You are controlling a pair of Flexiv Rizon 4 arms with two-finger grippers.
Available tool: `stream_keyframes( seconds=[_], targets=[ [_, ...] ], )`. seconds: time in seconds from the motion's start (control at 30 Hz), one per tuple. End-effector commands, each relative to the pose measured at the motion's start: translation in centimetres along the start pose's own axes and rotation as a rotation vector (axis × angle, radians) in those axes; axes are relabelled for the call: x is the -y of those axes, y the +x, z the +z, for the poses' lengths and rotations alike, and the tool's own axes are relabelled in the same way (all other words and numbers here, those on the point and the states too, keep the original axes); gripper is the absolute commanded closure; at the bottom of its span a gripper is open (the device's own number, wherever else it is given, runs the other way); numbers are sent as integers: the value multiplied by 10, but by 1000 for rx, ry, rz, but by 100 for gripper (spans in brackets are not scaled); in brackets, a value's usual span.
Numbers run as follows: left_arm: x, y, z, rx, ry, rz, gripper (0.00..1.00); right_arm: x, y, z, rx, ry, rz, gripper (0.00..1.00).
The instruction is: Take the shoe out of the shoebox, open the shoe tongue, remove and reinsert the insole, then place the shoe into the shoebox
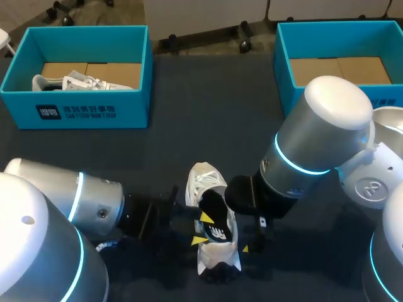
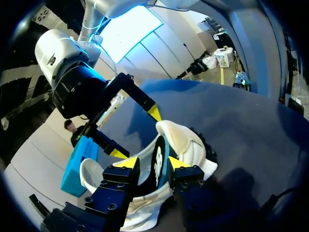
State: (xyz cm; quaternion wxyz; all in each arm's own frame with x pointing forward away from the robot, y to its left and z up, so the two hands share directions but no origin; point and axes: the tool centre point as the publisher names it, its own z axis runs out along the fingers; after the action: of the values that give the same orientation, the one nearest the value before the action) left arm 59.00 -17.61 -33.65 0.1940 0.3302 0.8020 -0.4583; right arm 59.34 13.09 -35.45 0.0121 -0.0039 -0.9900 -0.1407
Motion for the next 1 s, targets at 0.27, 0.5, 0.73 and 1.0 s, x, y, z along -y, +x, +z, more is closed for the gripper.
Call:
stream_keyframes(
  seconds=[0.27,0.5,0.73,1.0],
  targets=[
    [9,1,-37,-204,-42,34,74,17,-5,-14,-23,-19,-8,0],
    [8,-3,-50,-294,-69,42,70,45,-15,-33,-57,-67,-37,0],
    [9,-11,-59,-392,-97,41,100,75,-21,-53,-69,-79,-15,0],
    [9,-18,-66,-493,-100,-3,100,90,-20,-69,-54,-115,-67,0]
  ],
)
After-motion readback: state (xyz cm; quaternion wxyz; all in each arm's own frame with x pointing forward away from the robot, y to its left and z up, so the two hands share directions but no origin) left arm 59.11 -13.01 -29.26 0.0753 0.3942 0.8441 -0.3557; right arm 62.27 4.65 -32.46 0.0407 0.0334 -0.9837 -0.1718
